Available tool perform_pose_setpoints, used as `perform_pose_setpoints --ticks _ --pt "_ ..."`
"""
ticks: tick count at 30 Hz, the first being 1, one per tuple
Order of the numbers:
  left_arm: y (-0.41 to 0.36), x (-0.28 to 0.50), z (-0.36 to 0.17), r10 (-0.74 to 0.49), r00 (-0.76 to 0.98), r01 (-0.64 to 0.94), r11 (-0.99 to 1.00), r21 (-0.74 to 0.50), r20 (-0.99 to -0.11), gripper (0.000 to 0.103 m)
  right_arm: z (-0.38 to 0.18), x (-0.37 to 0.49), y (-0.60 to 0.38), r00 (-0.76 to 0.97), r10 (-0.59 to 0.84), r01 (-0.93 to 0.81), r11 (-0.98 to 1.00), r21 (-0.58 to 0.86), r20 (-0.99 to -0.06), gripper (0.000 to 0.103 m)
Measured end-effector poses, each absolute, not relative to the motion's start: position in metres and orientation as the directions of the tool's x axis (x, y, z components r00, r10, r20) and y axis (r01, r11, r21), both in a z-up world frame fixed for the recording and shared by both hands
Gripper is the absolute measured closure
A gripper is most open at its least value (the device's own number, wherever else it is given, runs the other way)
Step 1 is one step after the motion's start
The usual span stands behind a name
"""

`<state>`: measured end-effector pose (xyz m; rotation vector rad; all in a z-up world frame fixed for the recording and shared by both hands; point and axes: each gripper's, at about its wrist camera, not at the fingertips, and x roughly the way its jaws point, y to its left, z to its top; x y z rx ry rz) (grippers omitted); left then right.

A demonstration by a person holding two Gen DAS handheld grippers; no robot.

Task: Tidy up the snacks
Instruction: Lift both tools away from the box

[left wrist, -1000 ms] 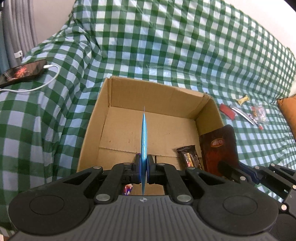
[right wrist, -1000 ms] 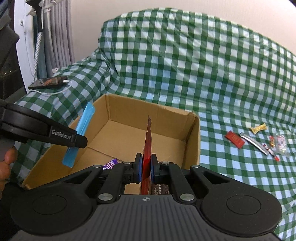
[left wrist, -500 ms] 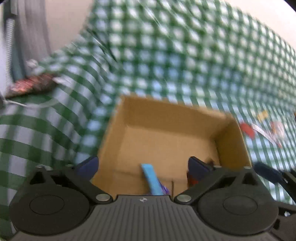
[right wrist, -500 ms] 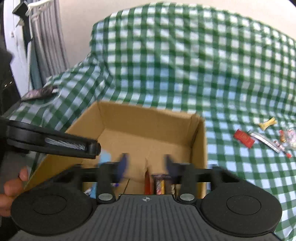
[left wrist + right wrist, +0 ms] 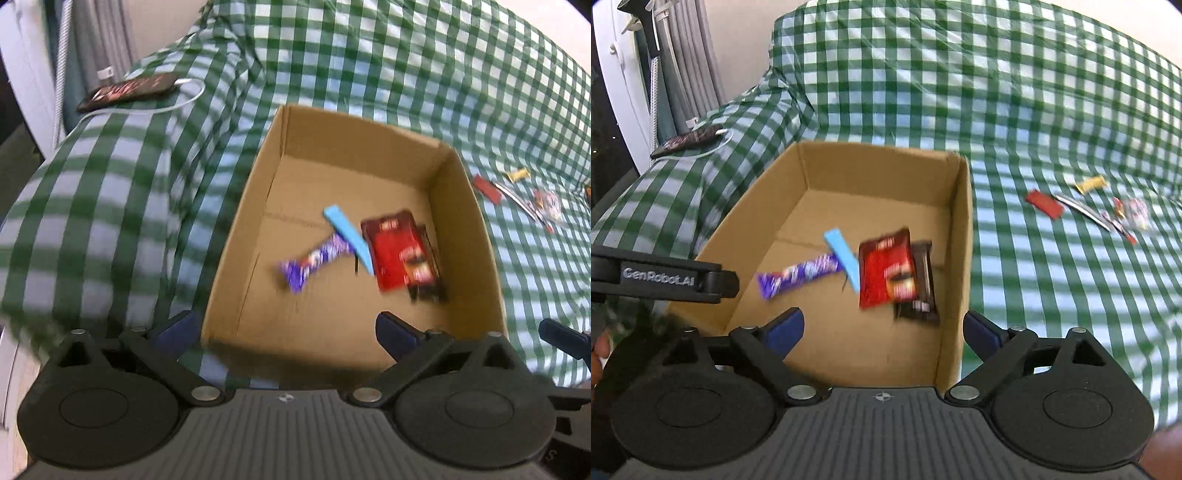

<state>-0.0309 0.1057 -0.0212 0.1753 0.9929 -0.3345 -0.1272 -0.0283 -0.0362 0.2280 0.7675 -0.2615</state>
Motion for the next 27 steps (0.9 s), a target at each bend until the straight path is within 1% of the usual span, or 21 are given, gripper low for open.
perform_pose_setpoints --ticks 5,11,27 --pt "0.118 -0.069 -0.016 -0.194 0.501 0.370 0.929 0.006 -0.843 0.000 -0.030 -0.163 -0.006 0.695 -0.154 0.295 0.952 0.083 -0.702 0.006" --pt "0.128 -0.097 0.000 -0.213 0.527 0.374 0.927 -0.001 -0.822 0.000 -0.015 -0.192 0.008 0.740 -0.179 0.281 0.958 0.056 -0.649 0.003" --pt "0.139 -0.128 0.023 -0.235 0.590 0.371 0.928 0.001 -0.773 0.000 0.006 -0.231 0.021 0.792 -0.218 0.290 0.956 0.037 -0.570 0.002"
